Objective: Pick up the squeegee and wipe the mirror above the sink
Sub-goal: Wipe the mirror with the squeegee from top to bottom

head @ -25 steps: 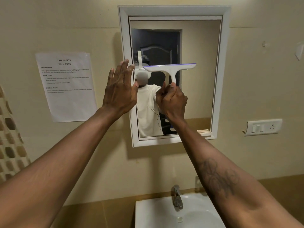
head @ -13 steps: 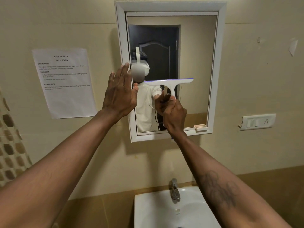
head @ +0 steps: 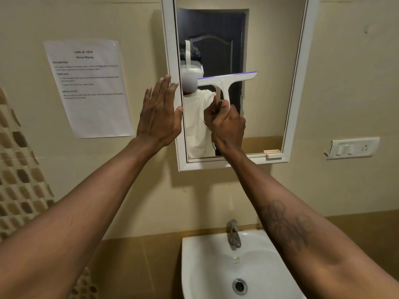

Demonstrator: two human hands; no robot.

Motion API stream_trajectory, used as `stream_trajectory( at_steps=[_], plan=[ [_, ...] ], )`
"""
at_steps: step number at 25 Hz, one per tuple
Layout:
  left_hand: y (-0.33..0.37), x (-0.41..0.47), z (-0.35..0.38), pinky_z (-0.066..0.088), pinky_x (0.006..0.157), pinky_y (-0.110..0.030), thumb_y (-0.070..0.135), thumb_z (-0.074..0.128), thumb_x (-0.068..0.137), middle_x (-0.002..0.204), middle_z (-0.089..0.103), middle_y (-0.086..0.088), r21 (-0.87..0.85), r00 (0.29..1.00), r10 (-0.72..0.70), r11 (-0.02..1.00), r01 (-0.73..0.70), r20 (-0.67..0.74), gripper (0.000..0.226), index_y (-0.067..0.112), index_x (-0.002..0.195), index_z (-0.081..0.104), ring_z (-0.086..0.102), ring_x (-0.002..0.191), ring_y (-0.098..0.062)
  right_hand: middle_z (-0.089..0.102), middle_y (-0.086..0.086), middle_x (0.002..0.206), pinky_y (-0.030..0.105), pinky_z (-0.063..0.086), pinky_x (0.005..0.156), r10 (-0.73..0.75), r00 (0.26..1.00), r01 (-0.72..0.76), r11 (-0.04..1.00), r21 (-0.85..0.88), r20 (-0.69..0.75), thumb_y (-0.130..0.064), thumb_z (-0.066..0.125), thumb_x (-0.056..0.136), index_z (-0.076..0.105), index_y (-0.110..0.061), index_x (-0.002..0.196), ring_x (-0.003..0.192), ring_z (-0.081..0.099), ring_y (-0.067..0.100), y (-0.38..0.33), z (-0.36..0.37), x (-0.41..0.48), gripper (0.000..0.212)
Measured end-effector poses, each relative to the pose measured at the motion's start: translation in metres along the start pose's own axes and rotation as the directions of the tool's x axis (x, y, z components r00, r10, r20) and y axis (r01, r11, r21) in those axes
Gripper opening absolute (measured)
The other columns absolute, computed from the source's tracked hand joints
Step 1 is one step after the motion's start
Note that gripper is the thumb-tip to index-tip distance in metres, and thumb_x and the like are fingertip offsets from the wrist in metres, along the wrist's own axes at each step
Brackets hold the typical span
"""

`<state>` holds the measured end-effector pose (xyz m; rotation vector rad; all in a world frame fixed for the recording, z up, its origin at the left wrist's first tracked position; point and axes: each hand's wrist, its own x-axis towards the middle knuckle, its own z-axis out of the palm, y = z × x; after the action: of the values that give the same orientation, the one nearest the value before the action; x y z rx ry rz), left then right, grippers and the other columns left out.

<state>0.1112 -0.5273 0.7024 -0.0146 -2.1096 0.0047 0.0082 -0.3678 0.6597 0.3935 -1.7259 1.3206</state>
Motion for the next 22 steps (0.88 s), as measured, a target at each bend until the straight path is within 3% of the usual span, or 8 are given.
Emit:
stream_trajectory(
  at_steps=[2, 4, 7, 9, 11, 15, 18, 22],
  plan=[
    [-0.002, -0.004, 0.004, 0.015, 0.132, -0.052, 0.025, 0.054, 0.102, 0.173, 0.021, -0.012, -0.004, 1.0, -0.005, 1.0, 0.005, 0.008, 0.063, 0.011, 0.16, 0.032, 0.018, 0.162, -0.029, 0.049, -0.022, 0.065, 0.003, 0.037, 0.048, -0.003, 1.0, 0.002, 1.0, 0.002, 0.013, -0.046, 0.028, 0.109, 0.068, -0.009, 0.102, 0.056, 0.054, -0.01, 0.007, -0.003, -0.009, 0.055],
    [-0.002, -0.01, 0.006, 0.015, 0.132, -0.052, 0.024, 0.055, 0.101, 0.173, 0.021, -0.012, -0.008, 1.0, -0.007, 1.0, 0.008, 0.016, 0.064, 0.011, 0.16, 0.032, 0.018, 0.162, -0.029, 0.061, -0.011, 0.073, 0.0, 0.037, 0.054, 0.0, 0.999, 0.0, 1.0, -0.006, 0.037, -0.05, 0.025, 0.107, 0.068, -0.005, 0.112, 0.062, 0.054, -0.016, 0.019, -0.003, -0.028, 0.062],
    [-0.003, -0.017, 0.006, 0.015, 0.132, -0.053, 0.023, 0.055, 0.101, 0.173, 0.021, -0.012, 0.0, 0.999, -0.002, 1.0, 0.002, 0.034, 0.064, 0.011, 0.16, 0.032, 0.018, 0.162, -0.029, 0.068, 0.006, 0.076, 0.021, 0.03, 0.052, 0.011, 0.997, -0.004, 0.995, -0.098, 0.071, -0.047, 0.023, 0.106, 0.065, -0.005, 0.12, 0.057, 0.056, 0.009, 0.049, -0.005, -0.079, 0.061],
    [-0.004, -0.02, 0.004, 0.015, 0.132, -0.053, 0.023, 0.054, 0.102, 0.173, 0.02, -0.012, 0.012, 0.999, 0.004, 1.0, -0.005, 0.043, 0.064, 0.011, 0.161, 0.031, 0.017, 0.162, -0.029, 0.064, 0.008, 0.071, 0.038, 0.041, 0.053, 0.048, 0.988, -0.029, 0.991, -0.128, 0.149, -0.045, 0.022, 0.107, 0.065, -0.006, 0.116, 0.06, 0.059, 0.027, 0.065, -0.011, -0.112, 0.058],
    [-0.004, -0.021, 0.001, 0.014, 0.132, -0.053, 0.023, 0.053, 0.103, 0.174, 0.019, -0.012, 0.019, 0.999, 0.012, 1.0, -0.013, 0.05, 0.064, 0.011, 0.161, 0.029, 0.016, 0.162, -0.03, 0.061, 0.004, 0.068, 0.044, 0.049, 0.053, 0.088, 0.978, -0.072, 0.994, -0.087, 0.187, -0.042, 0.026, 0.108, 0.065, -0.009, 0.104, 0.058, 0.059, 0.024, 0.069, -0.016, -0.127, 0.052],
    [-0.003, -0.019, -0.005, 0.013, 0.132, -0.052, 0.023, 0.052, 0.102, 0.174, 0.017, -0.012, 0.019, 0.998, 0.02, 1.0, -0.021, 0.054, 0.065, 0.011, 0.162, 0.029, 0.015, 0.163, -0.029, 0.047, -0.018, 0.062, 0.007, 0.036, 0.049, 0.072, 0.992, -0.075, 0.997, 0.029, 0.102, -0.042, 0.029, 0.109, 0.065, -0.006, 0.101, 0.061, 0.058, -0.006, 0.044, -0.02, -0.112, 0.051],
    [-0.001, -0.02, -0.007, 0.013, 0.132, -0.052, 0.023, 0.052, 0.102, 0.174, 0.016, -0.011, 0.017, 0.998, 0.017, 1.0, -0.018, 0.053, 0.065, 0.011, 0.162, 0.028, 0.014, 0.163, -0.028, 0.041, -0.025, 0.063, -0.004, 0.033, 0.055, 0.026, 0.999, -0.028, 0.997, 0.078, 0.028, -0.038, 0.032, 0.109, 0.065, -0.002, 0.1, 0.07, 0.052, -0.026, 0.023, -0.015, -0.073, 0.05],
    [0.002, -0.027, -0.001, 0.015, 0.131, -0.053, 0.021, 0.054, 0.101, 0.174, 0.019, -0.011, 0.003, 0.998, 0.006, 1.0, -0.006, 0.059, 0.065, 0.011, 0.16, 0.031, 0.016, 0.162, -0.029, 0.046, -0.021, 0.068, -0.008, 0.033, 0.06, 0.022, 0.999, -0.023, 0.999, 0.043, 0.035, -0.046, 0.028, 0.107, 0.068, 0.0, 0.113, 0.076, 0.05, -0.031, 0.005, -0.007, -0.037, 0.062]
  ],
)
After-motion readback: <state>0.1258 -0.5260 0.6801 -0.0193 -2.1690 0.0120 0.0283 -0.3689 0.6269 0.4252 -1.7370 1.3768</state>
